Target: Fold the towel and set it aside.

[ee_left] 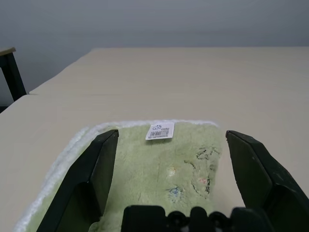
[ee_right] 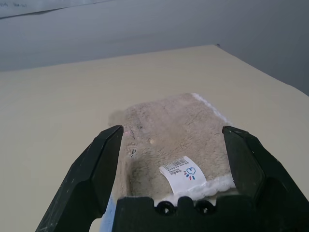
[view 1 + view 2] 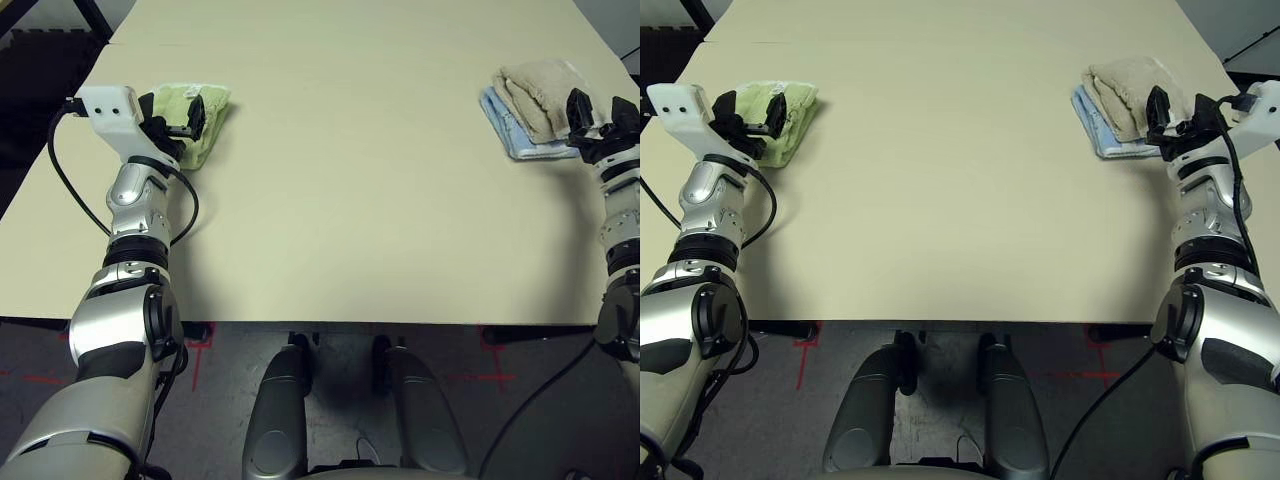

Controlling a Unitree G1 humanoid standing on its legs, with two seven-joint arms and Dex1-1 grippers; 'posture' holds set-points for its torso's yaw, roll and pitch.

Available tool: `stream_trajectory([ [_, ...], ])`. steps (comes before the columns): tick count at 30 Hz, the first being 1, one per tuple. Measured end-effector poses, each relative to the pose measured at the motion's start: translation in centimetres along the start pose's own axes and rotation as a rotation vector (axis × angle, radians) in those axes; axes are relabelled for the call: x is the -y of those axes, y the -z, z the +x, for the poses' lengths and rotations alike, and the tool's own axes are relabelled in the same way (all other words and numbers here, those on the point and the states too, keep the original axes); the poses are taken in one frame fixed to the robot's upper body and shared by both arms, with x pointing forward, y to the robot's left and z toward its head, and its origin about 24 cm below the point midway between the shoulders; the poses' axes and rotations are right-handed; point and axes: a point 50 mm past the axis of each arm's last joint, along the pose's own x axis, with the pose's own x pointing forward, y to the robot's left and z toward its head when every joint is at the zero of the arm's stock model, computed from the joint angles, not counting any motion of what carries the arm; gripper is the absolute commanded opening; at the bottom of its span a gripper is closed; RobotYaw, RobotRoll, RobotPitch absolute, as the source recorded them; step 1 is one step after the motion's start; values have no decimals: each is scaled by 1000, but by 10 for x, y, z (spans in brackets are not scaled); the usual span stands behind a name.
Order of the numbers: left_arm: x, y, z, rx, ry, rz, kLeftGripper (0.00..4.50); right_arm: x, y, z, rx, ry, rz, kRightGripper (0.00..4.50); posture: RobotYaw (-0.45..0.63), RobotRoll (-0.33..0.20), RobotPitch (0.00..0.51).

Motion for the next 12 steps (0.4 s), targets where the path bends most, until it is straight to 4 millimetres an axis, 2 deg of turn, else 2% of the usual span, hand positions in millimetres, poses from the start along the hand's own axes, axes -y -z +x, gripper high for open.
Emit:
stream_trajectory([
  [5,0,0,0,-1,9,-6,4500,-4,13,-5,-10,-11,7,4459,2,0,252],
  [12,1,-1,0,0,37,-2,4500,-4,12,-6,-7,-12,6,4459,4,0,247],
])
